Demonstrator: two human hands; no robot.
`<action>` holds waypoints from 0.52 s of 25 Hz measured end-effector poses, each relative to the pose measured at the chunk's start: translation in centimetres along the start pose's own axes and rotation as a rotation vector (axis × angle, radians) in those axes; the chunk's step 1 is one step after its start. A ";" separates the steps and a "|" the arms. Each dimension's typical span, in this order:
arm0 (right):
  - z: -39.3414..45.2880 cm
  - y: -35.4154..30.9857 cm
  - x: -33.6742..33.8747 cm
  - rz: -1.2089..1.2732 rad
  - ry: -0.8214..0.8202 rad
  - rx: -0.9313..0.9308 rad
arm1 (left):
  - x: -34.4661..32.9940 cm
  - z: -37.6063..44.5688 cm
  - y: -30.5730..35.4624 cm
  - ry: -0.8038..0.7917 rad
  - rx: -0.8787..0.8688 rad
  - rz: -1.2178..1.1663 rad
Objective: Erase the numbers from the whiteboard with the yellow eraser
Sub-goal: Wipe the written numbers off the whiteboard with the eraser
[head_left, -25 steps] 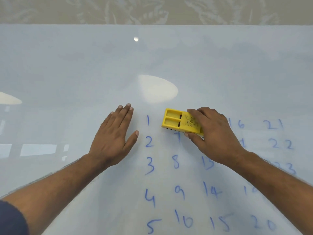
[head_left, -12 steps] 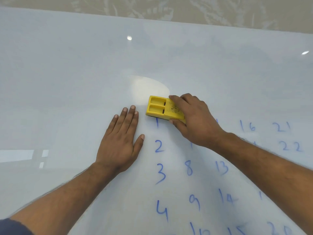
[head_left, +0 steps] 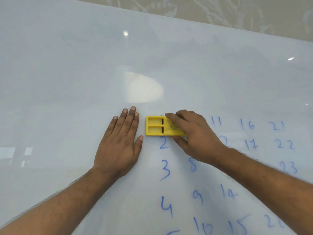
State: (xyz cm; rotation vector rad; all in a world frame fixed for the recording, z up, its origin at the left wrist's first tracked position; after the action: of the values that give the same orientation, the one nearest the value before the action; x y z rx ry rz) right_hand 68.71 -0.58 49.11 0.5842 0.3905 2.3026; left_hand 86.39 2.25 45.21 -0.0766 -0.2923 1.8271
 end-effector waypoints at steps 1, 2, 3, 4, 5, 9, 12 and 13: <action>0.0 0.2 0.2 -0.013 -0.026 0.021 | 0.0 -0.4 0.0 -0.001 -0.019 0.012; 0.3 0.5 0.5 -0.028 -0.040 0.029 | 0.0 -0.8 0.0 0.000 -0.034 0.022; 1.0 0.9 0.8 -0.040 -0.040 0.022 | 0.0 -1.1 0.0 0.001 -0.040 0.028; 1.8 1.2 1.1 -0.047 -0.025 0.000 | 0.0 -1.3 -0.1 0.003 -0.039 0.030; 2.7 1.5 1.4 -0.048 0.002 -0.031 | -0.1 -1.3 -0.1 0.003 -0.035 0.029; 4.8 0.5 1.1 0.000 0.094 -0.109 | -0.1 -1.4 -0.1 0.011 -0.028 0.028; 2.9 -1.0 0.2 0.018 0.085 -0.077 | 0.0 -1.8 -0.1 0.010 -0.019 0.019; 1.8 -1.3 0.0 0.020 0.075 -0.061 | 0.0 -1.9 -0.1 0.010 -0.016 0.016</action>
State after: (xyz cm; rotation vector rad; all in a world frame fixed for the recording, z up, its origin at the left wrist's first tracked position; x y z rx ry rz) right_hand 70.40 0.50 50.01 0.4751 0.3499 2.3519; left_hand 86.87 2.60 43.39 -0.0998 -0.3002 1.8404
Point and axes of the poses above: each hand's wrist, its own z-axis towards the middle knuckle, its own x-axis out of the back of the hand, y = z × x, the point moved 9 cm from there along z, towards the middle knuckle, and after that the axes turned 1 degree about z, right-handed, at the moved point
